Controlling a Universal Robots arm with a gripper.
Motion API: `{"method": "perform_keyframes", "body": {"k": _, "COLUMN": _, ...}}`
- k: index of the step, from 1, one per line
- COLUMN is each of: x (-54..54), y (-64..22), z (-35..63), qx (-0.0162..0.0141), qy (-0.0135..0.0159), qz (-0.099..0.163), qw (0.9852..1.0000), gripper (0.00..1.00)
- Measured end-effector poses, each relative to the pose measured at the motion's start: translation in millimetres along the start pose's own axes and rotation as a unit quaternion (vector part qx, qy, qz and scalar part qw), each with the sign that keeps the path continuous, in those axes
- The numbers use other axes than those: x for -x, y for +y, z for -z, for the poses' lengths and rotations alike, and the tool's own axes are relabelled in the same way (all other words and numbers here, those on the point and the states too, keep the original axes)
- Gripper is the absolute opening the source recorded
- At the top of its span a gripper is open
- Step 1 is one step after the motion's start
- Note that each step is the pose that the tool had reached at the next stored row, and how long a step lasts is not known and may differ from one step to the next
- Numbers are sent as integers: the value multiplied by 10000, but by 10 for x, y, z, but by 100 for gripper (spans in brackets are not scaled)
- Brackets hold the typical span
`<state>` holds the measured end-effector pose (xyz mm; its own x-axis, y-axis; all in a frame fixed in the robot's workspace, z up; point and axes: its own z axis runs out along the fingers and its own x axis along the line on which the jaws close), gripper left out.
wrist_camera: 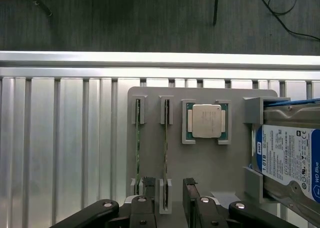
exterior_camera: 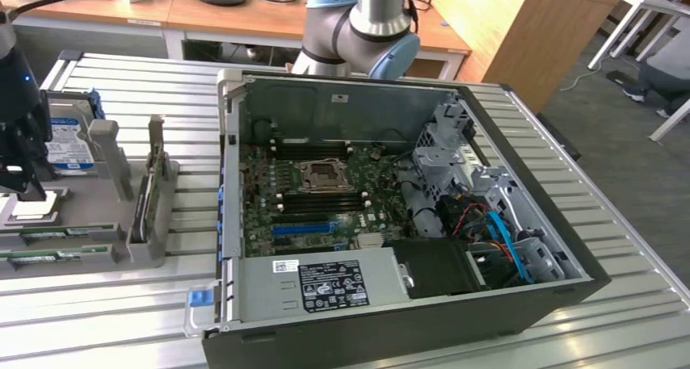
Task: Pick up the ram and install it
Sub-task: 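Pick up the ram and move it above insertion slot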
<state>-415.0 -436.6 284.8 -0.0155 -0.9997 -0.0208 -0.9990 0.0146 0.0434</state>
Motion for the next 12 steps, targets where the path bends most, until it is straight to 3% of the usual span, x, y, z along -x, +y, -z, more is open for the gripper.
{"method": "perform_keyframes", "body": {"k": 12, "x": -2, "y": -4, "z": -97, "qx": 1, "qy": 0, "qz": 0, "qw": 10000, "gripper": 36}}
